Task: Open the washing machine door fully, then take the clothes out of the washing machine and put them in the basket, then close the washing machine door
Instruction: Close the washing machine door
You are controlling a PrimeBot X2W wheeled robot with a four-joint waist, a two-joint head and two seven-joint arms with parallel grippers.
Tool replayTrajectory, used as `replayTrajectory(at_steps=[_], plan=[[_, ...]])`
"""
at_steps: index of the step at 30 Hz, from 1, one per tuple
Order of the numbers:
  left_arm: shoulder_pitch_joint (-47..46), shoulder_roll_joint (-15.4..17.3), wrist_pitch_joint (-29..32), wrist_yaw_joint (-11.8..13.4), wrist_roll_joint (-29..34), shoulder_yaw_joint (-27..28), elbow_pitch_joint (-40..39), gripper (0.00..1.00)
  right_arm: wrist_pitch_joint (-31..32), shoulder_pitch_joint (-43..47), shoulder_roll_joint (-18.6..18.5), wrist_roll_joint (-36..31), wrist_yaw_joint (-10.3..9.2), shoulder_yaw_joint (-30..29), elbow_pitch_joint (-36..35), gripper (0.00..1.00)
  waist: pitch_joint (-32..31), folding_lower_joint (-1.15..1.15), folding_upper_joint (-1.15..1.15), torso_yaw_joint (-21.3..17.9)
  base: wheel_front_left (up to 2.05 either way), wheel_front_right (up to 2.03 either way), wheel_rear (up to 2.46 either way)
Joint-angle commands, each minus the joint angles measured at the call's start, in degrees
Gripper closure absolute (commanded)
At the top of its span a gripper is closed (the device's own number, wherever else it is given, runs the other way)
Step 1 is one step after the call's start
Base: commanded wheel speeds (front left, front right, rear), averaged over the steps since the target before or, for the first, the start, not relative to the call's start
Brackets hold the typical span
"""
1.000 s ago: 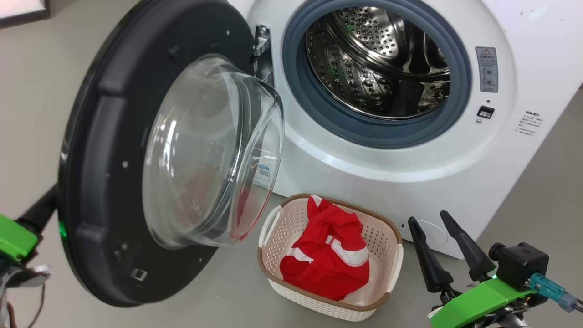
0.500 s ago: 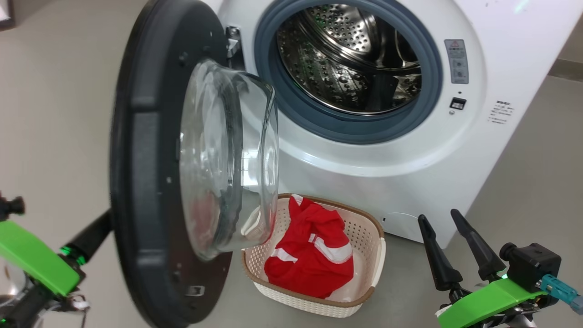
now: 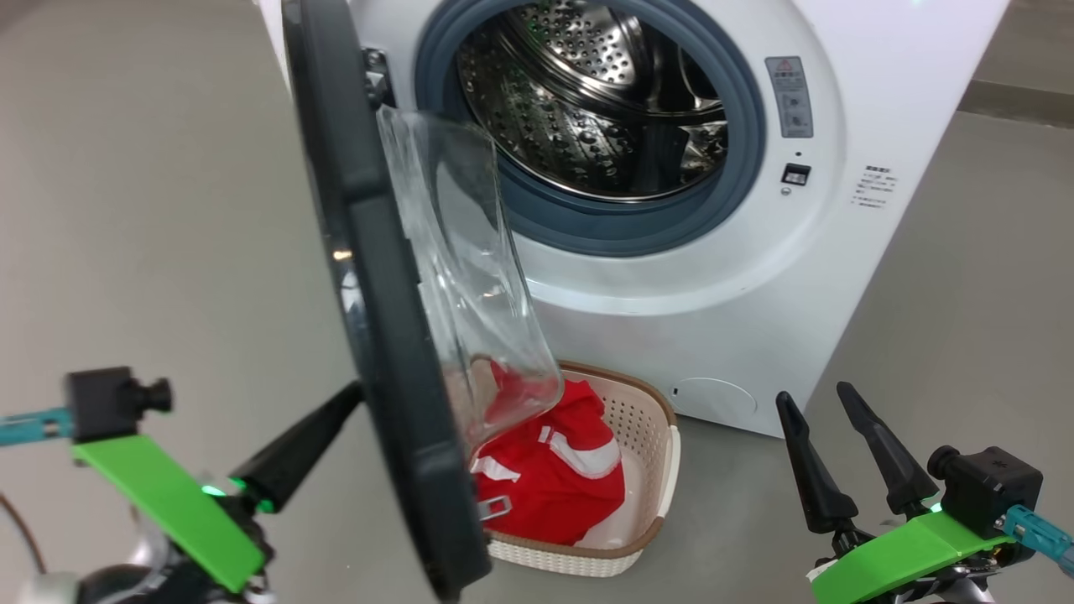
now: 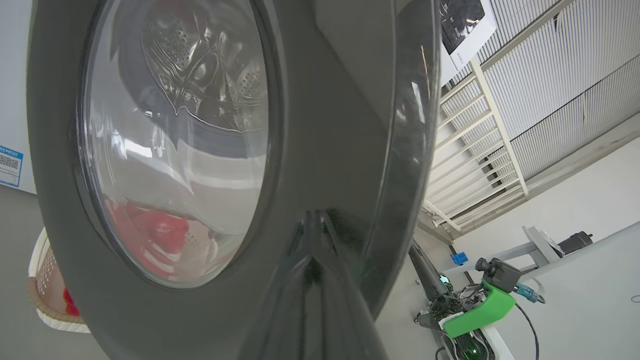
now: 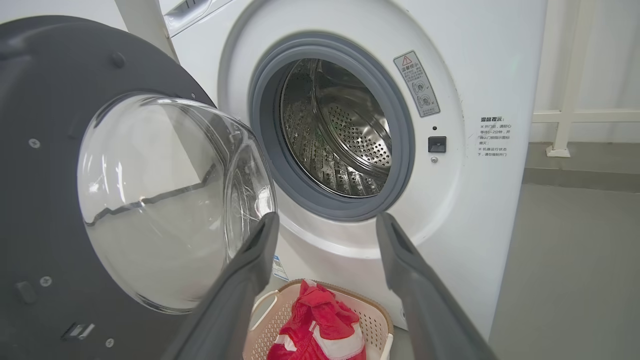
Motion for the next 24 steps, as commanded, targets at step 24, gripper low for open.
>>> replayTrajectory(at_steps=[24], plan=[[-12.2,-11.0,-14.4,-4.7,13.8,-10.7,6.3,1.0,0.5,-1.1,-0.3,-0.1,0.09,0.7,-2.3,0.0,1.2,0.0,0.0,-4.8,0.0,0.0,0.0]])
